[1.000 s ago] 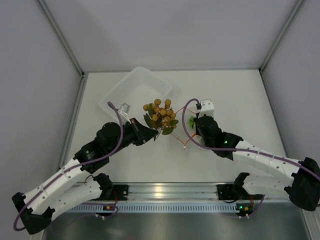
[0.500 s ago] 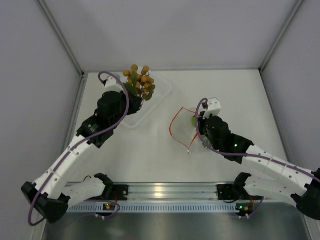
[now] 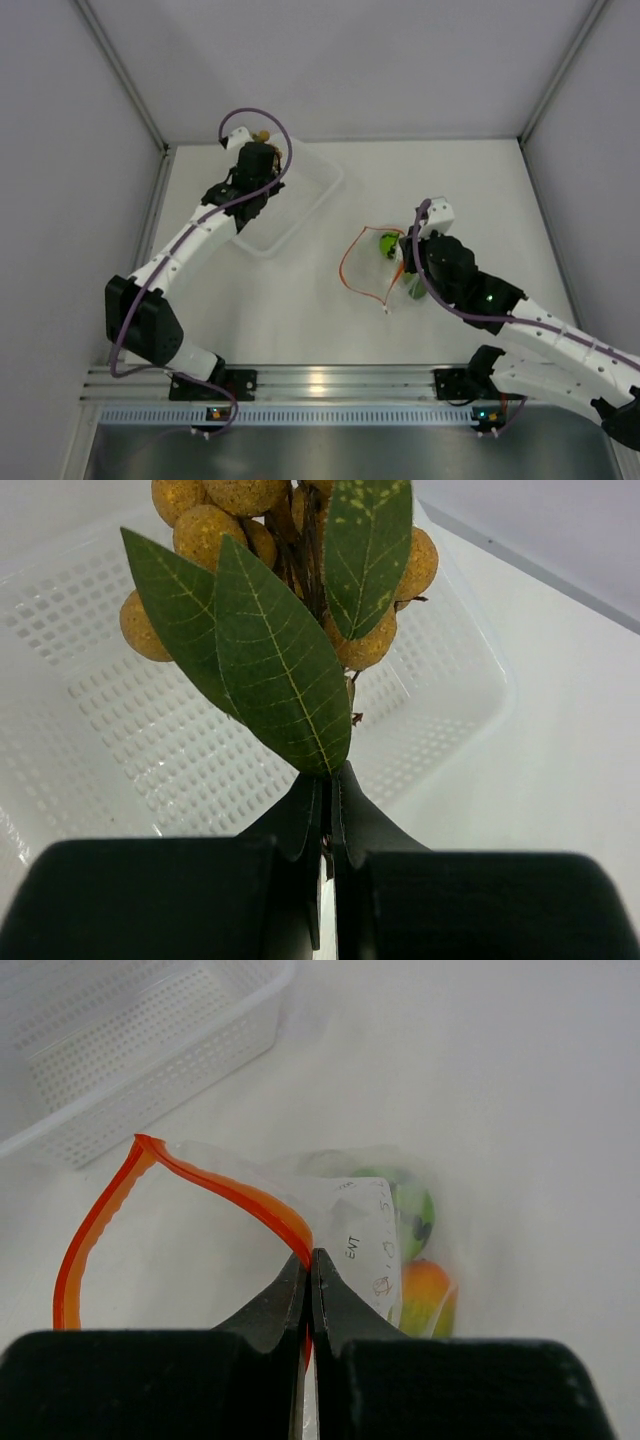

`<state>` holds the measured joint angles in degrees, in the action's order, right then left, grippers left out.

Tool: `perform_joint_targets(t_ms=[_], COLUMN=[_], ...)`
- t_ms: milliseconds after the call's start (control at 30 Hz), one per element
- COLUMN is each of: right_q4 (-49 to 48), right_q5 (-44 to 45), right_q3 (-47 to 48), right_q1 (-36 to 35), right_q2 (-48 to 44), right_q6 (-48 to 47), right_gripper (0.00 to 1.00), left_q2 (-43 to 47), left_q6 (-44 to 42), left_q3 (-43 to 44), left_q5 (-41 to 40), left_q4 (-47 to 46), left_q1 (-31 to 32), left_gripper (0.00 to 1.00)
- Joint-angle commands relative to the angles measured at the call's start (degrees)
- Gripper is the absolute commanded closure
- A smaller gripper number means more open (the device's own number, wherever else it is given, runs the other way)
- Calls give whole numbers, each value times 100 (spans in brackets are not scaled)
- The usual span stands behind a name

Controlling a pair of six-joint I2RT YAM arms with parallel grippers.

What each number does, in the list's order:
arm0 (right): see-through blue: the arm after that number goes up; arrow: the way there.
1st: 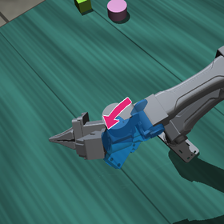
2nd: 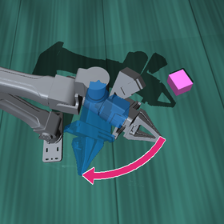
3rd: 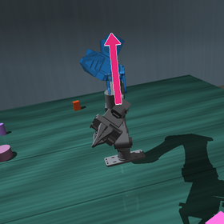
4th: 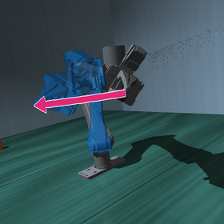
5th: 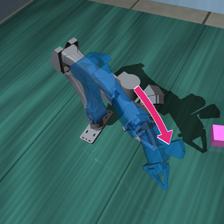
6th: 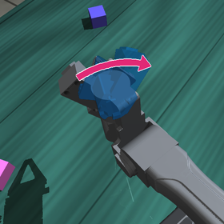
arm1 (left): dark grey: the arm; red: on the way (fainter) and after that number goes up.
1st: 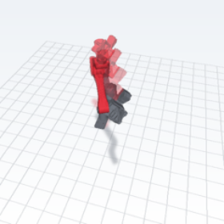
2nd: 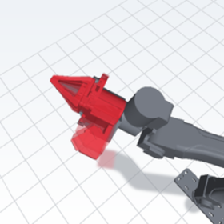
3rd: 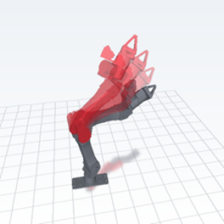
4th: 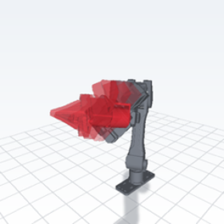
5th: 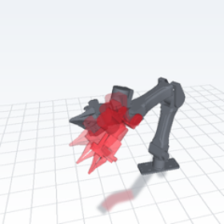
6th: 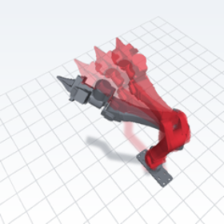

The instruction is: Open the zip-top bag and remove the fake food

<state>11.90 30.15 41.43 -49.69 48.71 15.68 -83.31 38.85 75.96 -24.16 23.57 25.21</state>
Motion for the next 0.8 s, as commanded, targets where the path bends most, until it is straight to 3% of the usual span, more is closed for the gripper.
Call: perform_joint_targets(t_ms=[0,433,500,533,767], right_q4=[145,313,348,348,445], right_q5=[-115,-387,-361,-352,-220], right_q3=[427,585,594,612,656], right_q1=[56,65,56,56,74], right_q2=[-239,-309,-257,-257,-151], right_q6=[207,207,172,172,119], right_gripper=[100,100,100,100,100], left_q2=[-570,-2769,-3006,-3042,-2781], left_q6=[149,351,465,509,255], left_q3=[479,1833,1852,1852,2159], left_q5=[-633,-564,-537,-485,-71], left_q4=[-151,-134,-134,-142,-142], left_q1=[-34,-43,-43,-34,220], left_gripper=[100,100,96,79,24])
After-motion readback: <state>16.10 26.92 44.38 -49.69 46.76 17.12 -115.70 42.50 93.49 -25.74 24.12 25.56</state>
